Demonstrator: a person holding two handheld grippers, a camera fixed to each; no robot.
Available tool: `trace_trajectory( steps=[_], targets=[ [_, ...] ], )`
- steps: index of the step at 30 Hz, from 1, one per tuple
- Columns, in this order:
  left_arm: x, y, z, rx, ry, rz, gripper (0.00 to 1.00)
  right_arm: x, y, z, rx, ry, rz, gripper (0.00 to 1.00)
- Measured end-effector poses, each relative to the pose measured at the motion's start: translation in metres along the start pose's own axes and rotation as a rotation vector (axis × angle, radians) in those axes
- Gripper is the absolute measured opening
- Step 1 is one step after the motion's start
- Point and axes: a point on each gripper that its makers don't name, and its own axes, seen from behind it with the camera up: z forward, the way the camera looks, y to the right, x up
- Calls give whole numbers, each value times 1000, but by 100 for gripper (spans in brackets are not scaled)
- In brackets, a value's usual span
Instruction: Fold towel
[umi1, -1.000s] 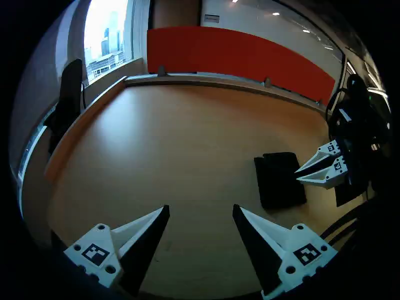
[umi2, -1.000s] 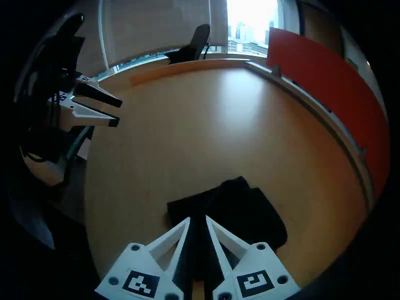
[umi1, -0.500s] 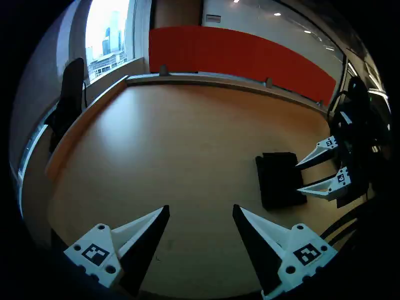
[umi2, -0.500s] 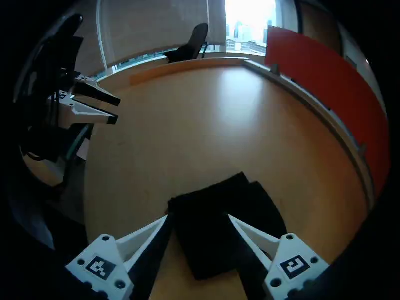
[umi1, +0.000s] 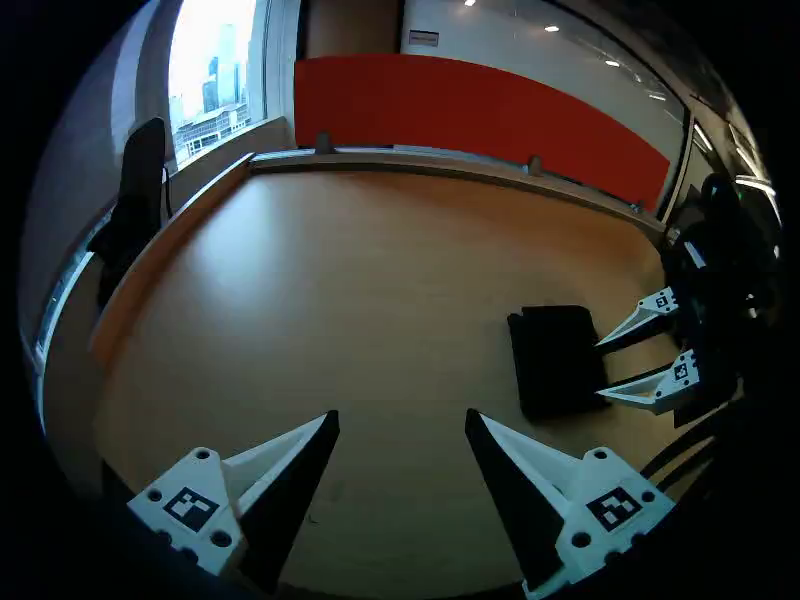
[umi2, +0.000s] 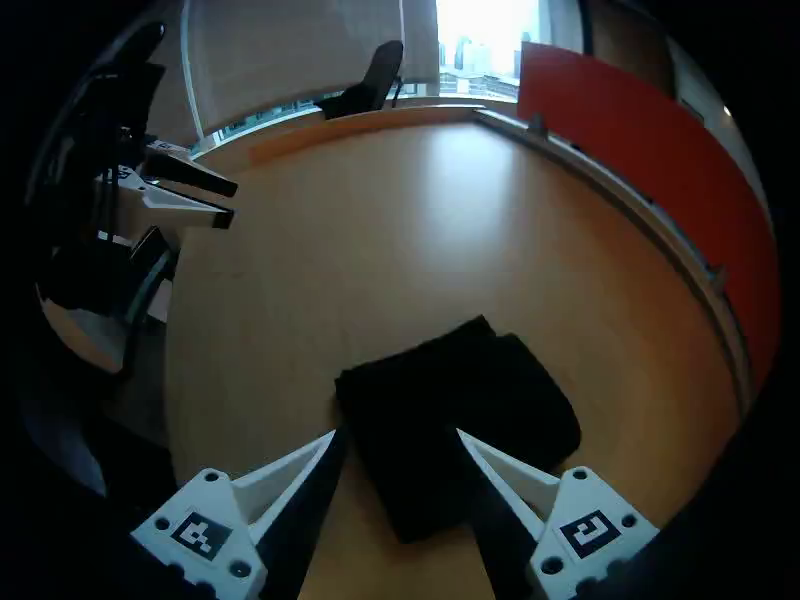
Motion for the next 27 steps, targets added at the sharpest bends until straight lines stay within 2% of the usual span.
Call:
trace_trajectory(
  steps=[12,27],
  targets=[
    [1,2,-1,-5,2,9,94,-43,7,-14,-50,-39,66,74],
    [-3,5,-4,-7,0,12,94,-85,5,-5,-75,-96,106,73]
  ],
)
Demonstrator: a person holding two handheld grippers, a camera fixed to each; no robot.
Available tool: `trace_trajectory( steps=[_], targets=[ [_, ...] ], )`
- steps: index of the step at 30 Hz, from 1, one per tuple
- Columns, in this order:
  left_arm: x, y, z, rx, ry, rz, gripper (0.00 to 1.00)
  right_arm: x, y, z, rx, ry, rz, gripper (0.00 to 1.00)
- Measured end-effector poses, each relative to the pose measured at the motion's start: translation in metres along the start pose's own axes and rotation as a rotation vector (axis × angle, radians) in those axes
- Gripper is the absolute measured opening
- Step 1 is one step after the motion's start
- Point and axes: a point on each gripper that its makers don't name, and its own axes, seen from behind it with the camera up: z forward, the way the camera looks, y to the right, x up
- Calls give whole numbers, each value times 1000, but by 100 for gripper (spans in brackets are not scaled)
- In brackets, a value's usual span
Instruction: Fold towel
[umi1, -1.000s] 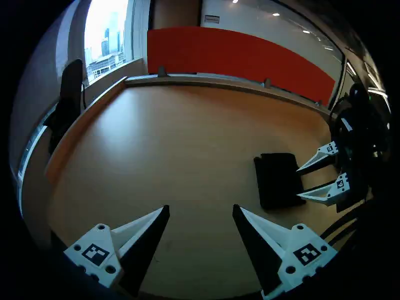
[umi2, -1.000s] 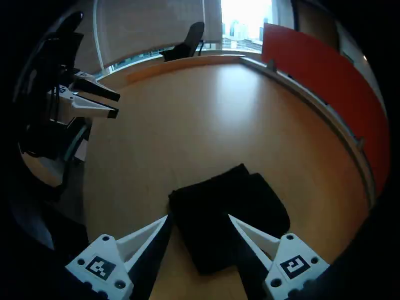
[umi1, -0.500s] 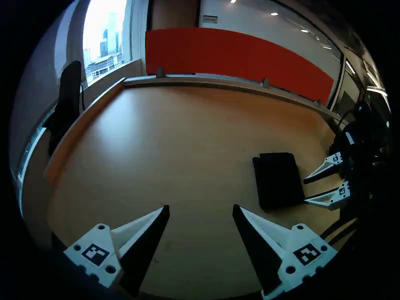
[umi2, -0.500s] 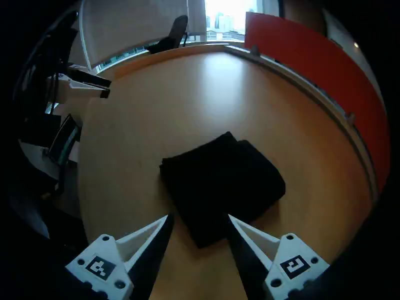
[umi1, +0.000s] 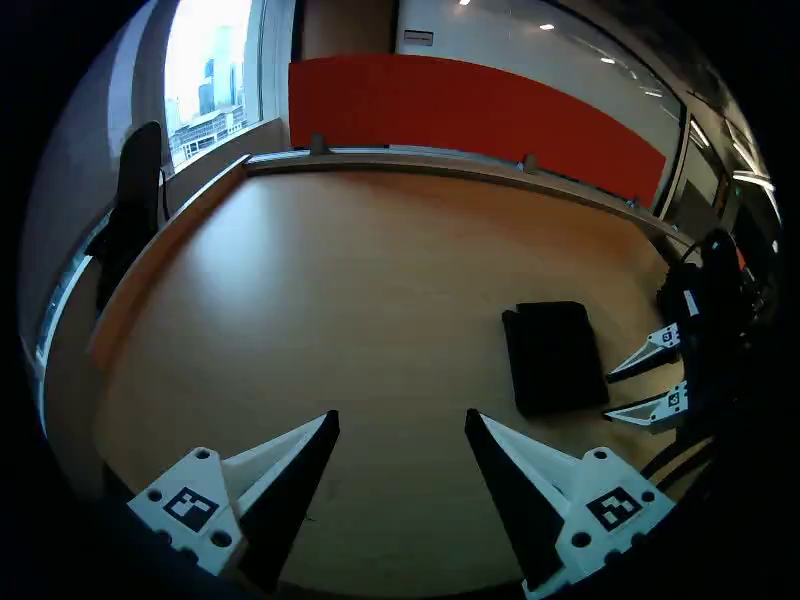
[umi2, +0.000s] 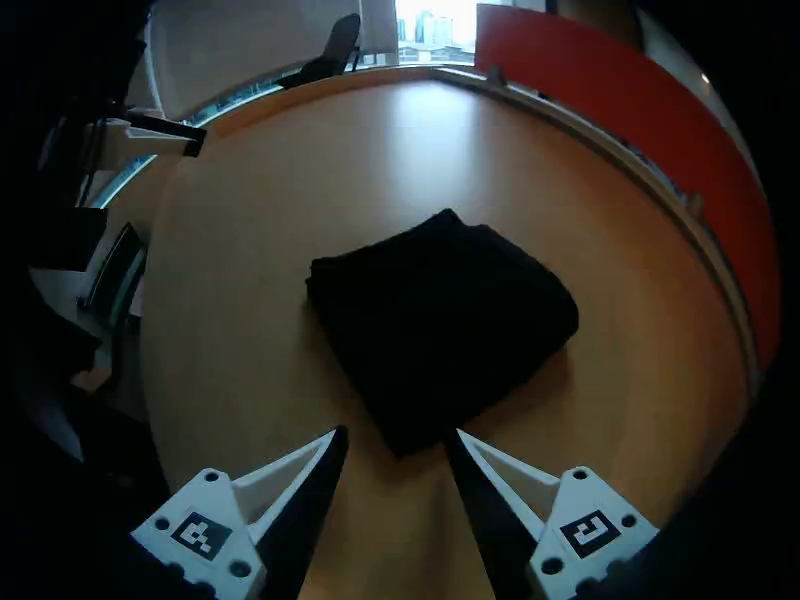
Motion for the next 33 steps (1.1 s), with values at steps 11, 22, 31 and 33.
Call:
trace_trajectory(
  steps=[11,22,31,33],
  targets=[
    [-1,-1,-2,1,2,-4,94,-8,0,8,-9,-15,46,53],
    [-1,-1,-2,-2,2,-6,94,-9,9,10,-48,-5,80,17],
    [-3,0,-2,-3,1,-7,94,-7,7,8,-44,-3,82,7],
    [-4,0,-1,-4,1,-7,94,-5,7,7,-46,0,81,6]
  ],
)
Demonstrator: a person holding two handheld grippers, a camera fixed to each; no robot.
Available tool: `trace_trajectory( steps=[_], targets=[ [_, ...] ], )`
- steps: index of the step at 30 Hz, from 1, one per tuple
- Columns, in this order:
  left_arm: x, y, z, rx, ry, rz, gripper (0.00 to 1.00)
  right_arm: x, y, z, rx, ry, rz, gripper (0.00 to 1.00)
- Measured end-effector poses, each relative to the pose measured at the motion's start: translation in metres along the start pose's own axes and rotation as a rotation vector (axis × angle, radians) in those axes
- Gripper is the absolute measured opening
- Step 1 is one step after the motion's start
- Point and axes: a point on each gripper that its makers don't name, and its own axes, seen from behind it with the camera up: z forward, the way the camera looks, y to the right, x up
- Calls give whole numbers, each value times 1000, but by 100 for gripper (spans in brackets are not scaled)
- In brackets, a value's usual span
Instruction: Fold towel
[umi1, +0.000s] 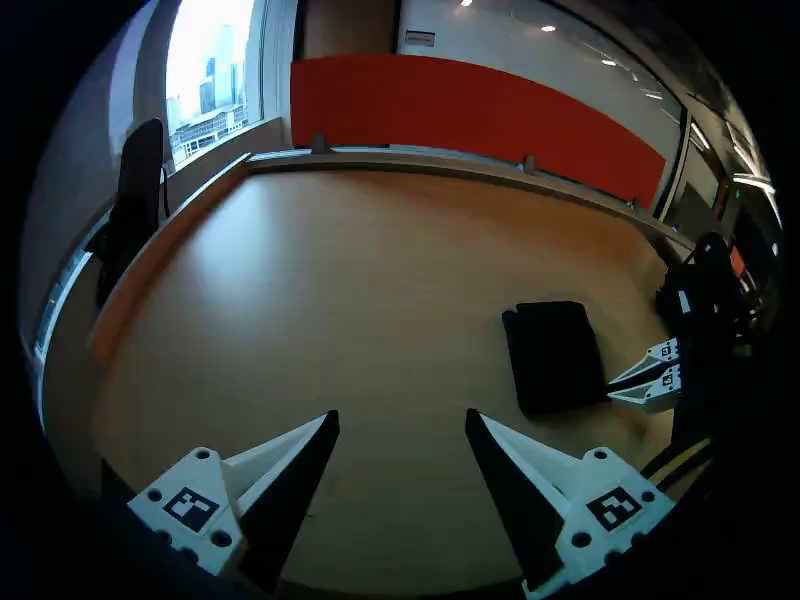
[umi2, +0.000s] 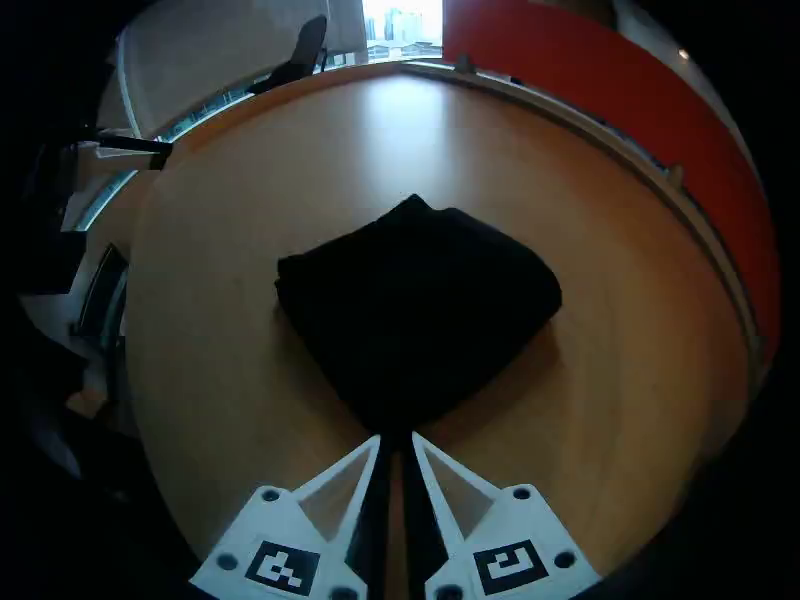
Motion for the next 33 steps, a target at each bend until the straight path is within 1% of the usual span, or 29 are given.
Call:
trace_trajectory(
  steps=[3,8,15,23,30,33],
  targets=[
    [0,0,0,-2,1,-3,94,6,0,-3,-2,9,-3,6],
    [1,-1,1,-6,8,-8,94,27,5,-18,-16,38,-24,6],
    [10,1,0,-15,35,-18,94,78,21,-43,-60,97,-82,6],
    [25,0,-4,-24,71,-20,94,138,34,-73,-92,174,-128,6],
    [39,-1,-9,-34,102,-18,94,179,41,-100,-109,240,-138,6],
    [44,-1,-9,-38,111,-12,94,189,47,-110,-121,255,-138,6]
  ],
)
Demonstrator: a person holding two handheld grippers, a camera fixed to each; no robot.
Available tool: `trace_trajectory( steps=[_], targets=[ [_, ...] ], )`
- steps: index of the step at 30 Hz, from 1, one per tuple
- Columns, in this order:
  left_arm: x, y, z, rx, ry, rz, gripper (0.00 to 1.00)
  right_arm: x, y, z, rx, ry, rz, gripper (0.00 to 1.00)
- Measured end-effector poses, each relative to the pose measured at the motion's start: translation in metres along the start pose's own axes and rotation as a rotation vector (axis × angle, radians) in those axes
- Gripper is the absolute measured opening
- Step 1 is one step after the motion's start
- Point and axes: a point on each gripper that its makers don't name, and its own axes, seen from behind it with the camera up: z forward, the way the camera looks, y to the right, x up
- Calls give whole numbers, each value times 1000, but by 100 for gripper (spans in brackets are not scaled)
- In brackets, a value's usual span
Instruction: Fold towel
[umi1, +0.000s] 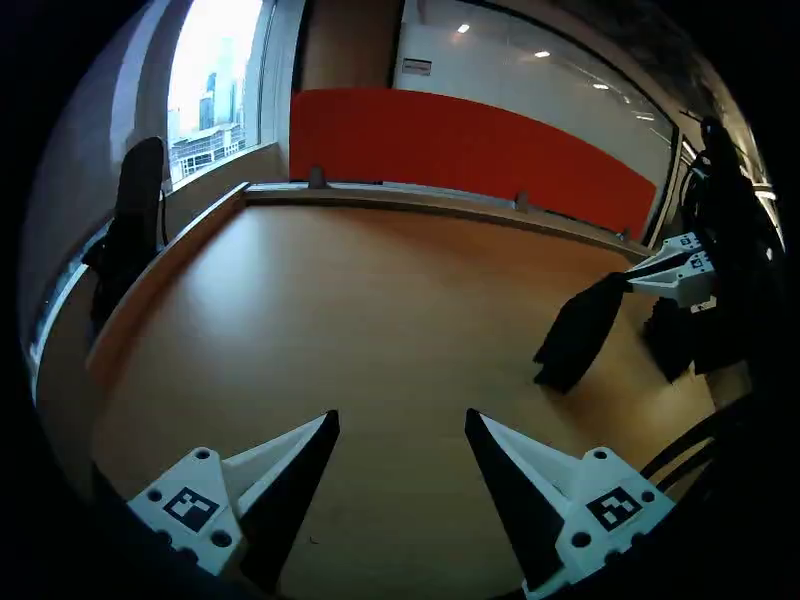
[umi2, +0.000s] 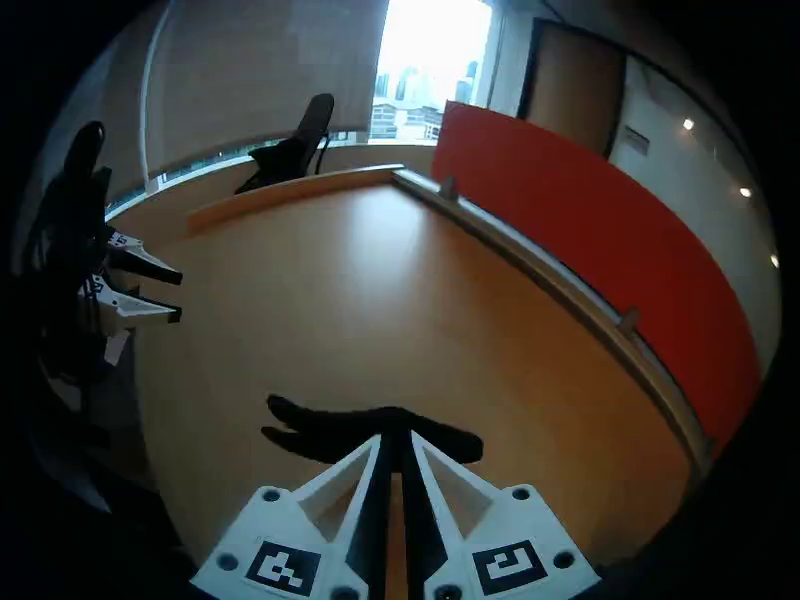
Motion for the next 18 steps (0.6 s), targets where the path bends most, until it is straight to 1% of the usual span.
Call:
trace_trajectory(
  steps=[3,9,18],
  targets=[
    [4,1,1,-6,7,6,94,5,8,-6,-16,6,2,6],
    [9,4,2,-19,15,7,94,3,23,-19,-35,10,22,6],
    [13,5,4,-25,15,0,93,-7,63,-42,-69,7,52,6]
  ],
)
